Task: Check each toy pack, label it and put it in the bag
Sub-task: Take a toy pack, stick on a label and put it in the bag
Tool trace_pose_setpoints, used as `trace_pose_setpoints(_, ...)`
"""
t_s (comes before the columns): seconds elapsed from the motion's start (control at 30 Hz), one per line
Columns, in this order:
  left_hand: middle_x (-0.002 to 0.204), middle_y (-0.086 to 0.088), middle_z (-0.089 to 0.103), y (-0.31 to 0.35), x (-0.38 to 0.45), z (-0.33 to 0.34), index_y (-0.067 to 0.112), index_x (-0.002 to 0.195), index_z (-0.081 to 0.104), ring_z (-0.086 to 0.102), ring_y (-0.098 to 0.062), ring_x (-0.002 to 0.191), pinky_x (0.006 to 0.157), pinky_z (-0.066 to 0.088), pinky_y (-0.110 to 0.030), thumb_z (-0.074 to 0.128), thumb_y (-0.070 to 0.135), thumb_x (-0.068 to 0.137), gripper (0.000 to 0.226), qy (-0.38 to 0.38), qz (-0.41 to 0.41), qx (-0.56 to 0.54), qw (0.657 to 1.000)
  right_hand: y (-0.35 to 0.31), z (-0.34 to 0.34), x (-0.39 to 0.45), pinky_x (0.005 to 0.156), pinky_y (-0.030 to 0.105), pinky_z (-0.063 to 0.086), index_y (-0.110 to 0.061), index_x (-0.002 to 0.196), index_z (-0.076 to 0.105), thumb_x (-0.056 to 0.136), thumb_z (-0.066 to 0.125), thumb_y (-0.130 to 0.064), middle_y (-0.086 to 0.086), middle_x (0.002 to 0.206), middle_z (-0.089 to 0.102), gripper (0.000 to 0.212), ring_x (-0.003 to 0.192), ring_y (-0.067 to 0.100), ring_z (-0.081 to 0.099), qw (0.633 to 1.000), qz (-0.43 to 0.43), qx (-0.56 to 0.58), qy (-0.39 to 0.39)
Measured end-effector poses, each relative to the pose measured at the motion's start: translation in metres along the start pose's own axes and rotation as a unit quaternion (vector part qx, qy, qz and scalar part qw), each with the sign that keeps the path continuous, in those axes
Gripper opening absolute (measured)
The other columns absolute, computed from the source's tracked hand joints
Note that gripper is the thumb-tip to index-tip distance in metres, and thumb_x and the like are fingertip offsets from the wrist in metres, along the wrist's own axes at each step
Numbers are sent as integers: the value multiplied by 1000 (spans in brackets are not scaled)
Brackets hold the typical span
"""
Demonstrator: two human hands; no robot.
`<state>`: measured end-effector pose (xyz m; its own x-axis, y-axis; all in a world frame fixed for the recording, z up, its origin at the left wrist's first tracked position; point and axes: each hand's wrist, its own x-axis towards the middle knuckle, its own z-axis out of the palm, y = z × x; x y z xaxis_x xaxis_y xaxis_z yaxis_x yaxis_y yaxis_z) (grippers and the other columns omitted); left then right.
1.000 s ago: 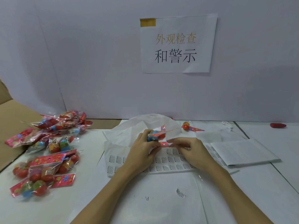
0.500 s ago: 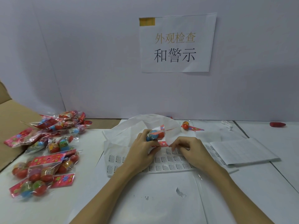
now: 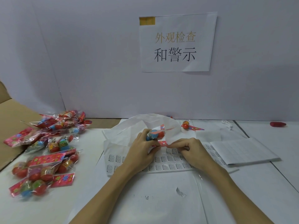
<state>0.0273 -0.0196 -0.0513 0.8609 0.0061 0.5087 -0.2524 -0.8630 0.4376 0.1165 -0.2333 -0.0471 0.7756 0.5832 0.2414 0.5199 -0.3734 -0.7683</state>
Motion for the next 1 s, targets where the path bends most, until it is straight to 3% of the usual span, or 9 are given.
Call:
trace_pose_setpoints(0.2, 138, -3, 52, 0, 0, 0, 19, 108, 79, 53, -25, 119, 99, 52, -41, 72, 22, 97, 13, 0, -1, 0, 1000, 0, -5, 1, 93, 8, 46, -34, 79, 85, 84, 51, 19, -21, 106, 76, 63, 106, -5, 67, 1000, 4, -9, -11)
trace_pose_setpoints(0.4, 136, -4, 52, -1, 0, -1, 19, 109, 79, 53, -26, 118, 98, 52, -42, 72, 20, 97, 14, 1, 3, -8, 1000, 0, 1, -1, 99, 13, 49, -30, 103, 83, 92, 52, 16, -20, 111, 77, 57, 110, -4, 66, 1000, -9, 6, 1)
trace_pose_setpoints(0.6, 137, -3, 51, 0, 0, -1, 20, 108, 79, 52, -24, 119, 99, 53, -40, 71, 23, 97, 14, -1, -1, -3, 1000, 0, -2, 1, 91, 9, 47, -38, 85, 85, 86, 50, 18, -21, 105, 76, 66, 104, -5, 66, 1000, -2, -28, -11)
trace_pose_setpoints(0.67, 136, -3, 52, -1, 0, -1, 19, 107, 79, 53, -24, 117, 98, 52, -40, 71, 22, 97, 12, 3, 2, -4, 1000, 1, -2, 0, 92, 20, 54, -33, 78, 82, 89, 52, 14, -20, 98, 77, 57, 101, -1, 68, 1000, -5, -16, 4)
trace_pose_setpoints(0.73, 134, -3, 52, -1, 0, -1, 19, 106, 79, 53, -24, 116, 97, 52, -41, 72, 22, 97, 12, 4, 3, -7, 1000, 0, -2, -2, 94, 27, 56, -29, 82, 75, 92, 54, 12, -16, 95, 77, 47, 100, 3, 71, 1000, -18, 6, 22)
trace_pose_setpoints(0.87, 134, -3, 53, 0, 0, -1, 19, 106, 79, 53, -25, 116, 95, 53, -41, 72, 21, 97, 11, 7, 6, -10, 1000, -3, 0, -3, 95, 14, 50, -37, 94, 79, 95, 56, 10, -22, 101, 77, 52, 105, -3, 69, 1000, -30, 5, 7)
trace_pose_setpoints(1.0, 135, -3, 53, 0, 0, -1, 18, 105, 79, 53, -25, 116, 96, 53, -41, 72, 20, 97, 11, 8, 4, -13, 1000, -2, 0, -2, 96, 19, 54, -34, 86, 81, 94, 60, 7, -21, 97, 77, 46, 99, -2, 69, 1000, -16, -19, -1)
